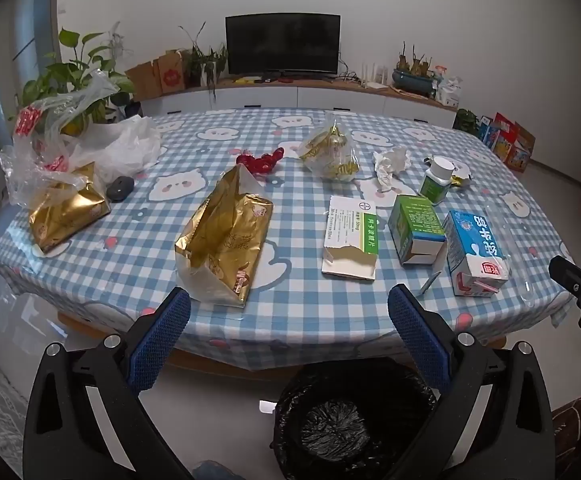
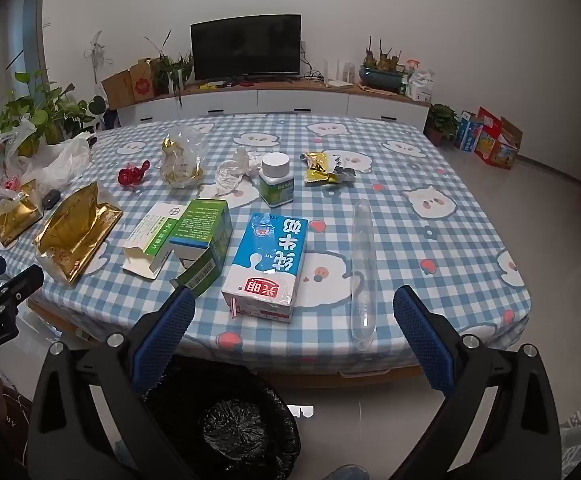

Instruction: Collect trash

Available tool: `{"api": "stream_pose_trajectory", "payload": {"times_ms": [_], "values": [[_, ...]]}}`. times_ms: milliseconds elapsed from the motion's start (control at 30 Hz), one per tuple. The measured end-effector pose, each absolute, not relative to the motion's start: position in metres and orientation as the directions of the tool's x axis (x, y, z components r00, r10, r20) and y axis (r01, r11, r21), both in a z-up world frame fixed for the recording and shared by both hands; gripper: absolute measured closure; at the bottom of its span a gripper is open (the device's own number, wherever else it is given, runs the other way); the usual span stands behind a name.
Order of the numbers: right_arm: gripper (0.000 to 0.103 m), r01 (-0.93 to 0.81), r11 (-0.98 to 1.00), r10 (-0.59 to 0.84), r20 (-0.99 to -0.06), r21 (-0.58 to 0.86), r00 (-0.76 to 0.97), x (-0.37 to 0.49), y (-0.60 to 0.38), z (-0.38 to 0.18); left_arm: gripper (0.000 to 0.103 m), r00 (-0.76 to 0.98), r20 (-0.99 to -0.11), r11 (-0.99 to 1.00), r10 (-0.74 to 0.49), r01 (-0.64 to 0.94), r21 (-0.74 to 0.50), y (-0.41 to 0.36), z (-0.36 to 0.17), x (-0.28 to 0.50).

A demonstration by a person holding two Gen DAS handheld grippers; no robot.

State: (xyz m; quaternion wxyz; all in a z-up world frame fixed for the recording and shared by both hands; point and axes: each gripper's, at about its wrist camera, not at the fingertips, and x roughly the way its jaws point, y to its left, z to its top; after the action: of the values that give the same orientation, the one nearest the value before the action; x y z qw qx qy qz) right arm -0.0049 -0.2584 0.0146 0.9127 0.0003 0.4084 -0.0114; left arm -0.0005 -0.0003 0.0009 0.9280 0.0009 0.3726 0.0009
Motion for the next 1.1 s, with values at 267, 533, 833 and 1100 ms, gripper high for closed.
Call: {"api": "stream_pose_trajectory", "payload": {"times_ms": [267,533,833,1100], "values": [[0.008,0.018,1.000,-0.015,-0.750,-0.004,0.662,-0.0047,-0.2581,0.0145,0.006,0.711,-0.703,1.000,0.000,0.002,0.002,0.0017,0.0053,0.0017],[0.008,0.019,1.000,-0.013,-0.749,0.000,0.663,-0.0045,-0.2597,0.0146,0.006,0.714,-0.700,1.000,0.000,-0.005,-0.005,0.0011,-0.0010,0.0016],[0.008,0.020,1.000,-0.011,-0.749,0.004,0.663,-0.0031,-0.2596,0.0148,0.006,0.716,-0.698,1.000,0.005,-0.007,0.000,0.0006,-0.0001,0.0014],[0.008,0.035,0.999,-0.013,-0.753,0.013,0.658,-0.0035,-0.2630,0.0153,0.006,0.716,-0.698,1.000,0.001,-0.001,0.001,-0.0010,-0.0002,0.0026]]}}
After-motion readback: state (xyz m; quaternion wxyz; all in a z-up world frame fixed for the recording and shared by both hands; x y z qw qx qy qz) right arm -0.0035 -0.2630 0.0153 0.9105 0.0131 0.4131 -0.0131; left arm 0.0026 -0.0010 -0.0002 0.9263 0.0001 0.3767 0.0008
